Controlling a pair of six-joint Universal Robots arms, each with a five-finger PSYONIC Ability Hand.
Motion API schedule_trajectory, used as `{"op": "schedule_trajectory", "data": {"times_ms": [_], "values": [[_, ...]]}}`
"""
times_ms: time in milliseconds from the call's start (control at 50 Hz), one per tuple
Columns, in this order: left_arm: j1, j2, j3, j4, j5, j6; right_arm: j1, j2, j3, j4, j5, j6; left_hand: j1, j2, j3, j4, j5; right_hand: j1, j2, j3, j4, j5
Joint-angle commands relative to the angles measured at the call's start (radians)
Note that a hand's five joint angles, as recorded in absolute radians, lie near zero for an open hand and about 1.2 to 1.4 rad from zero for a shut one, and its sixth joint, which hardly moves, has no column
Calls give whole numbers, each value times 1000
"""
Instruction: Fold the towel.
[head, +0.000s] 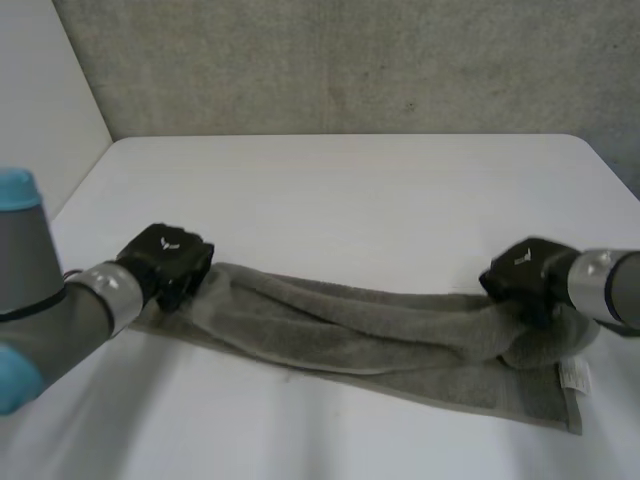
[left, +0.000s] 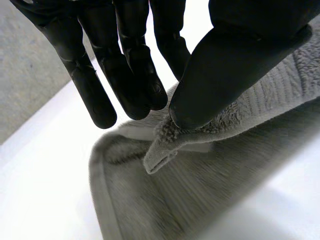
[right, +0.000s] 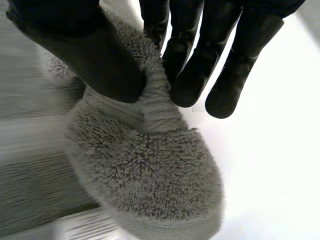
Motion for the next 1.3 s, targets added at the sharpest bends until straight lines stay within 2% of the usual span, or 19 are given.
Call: {"op": "schedule_trajectory", "data": {"times_ms": [20,60,100,120,160,280,340,460,520,560,700,720,740,760,780,840,1060,1220,1300], "values": [[-32,-132,327,94,-51,-46,42,127,-313,-118,56,112,208,179,180,179,195,81,72,66,58,68],[-35,-143,411,113,-64,-75,70,151,-412,-151,68,149,208,179,180,179,195,81,72,66,58,68],[-45,-150,574,154,-91,-141,104,180,-605,-247,90,227,208,179,180,179,195,81,72,66,58,68],[-45,-150,575,154,-91,-141,104,180,-606,-247,90,228,208,179,180,179,195,81,72,66,58,68],[-53,-140,697,227,-114,-220,116,177,-741,-389,93,319,208,179,180,179,195,81,72,66,58,68],[-55,-77,802,402,-192,-359,127,109,-784,-632,108,473,208,179,180,179,195,81,72,66,58,68],[-55,-67,807,424,-210,-377,132,97,-772,-631,108,481,208,179,180,179,195,81,72,66,58,68],[-35,-54,732,410,-222,-388,133,95,-711,-453,88,459,208,179,180,179,195,81,72,66,58,68],[-27,-21,528,391,-193,-382,122,118,-639,-271,73,369,208,179,180,179,195,81,72,66,58,68],[-24,-17,464,389,-167,-380,121,123,-601,-228,76,334,208,179,180,179,195,81,72,66,58,68],[-27,-37,219,384,-68,-382,119,118,-470,-218,73,280,208,179,180,179,195,81,72,66,58,68],[-33,-47,168,387,-53,-382,119,111,-453,-221,70,280,118,89,90,89,106,81,72,66,58,68],[-39,-57,131,392,-41,-383,121,100,-445,-221,70,281,-484,-513,-513,-513,-497,81,72,66,58,68],[-39,-57,130,392,-41,-383,121,100,-445,-221,70,281,-490,-519,-519,-519,-503,81,72,66,58,68],[-45,-63,103,394,-36,-386,127,83,-439,-221,70,281,-798,-827,-827,-828,-811,81,72,66,58,68],[-74,-84,83,404,-32,-390,132,50,-438,-220,71,284,-951,-980,-979,-980,-963,81,72,66,58,68],[-176,-95,78,437,-33,-434,195,-73,-450,-210,96,294,-934,-963,-962,-963,-946,81,72,66,58,68],[-258,-121,97,443,-32,-648,253,-141,-473,-172,143,389,-928,-957,-956,-957,-940,81,72,66,58,68],[-286,-142,109,449,-33,-698,285,-153,-484,-143,151,393,-925,-954,-953,-954,-937,81,72,66,58,68]]}}
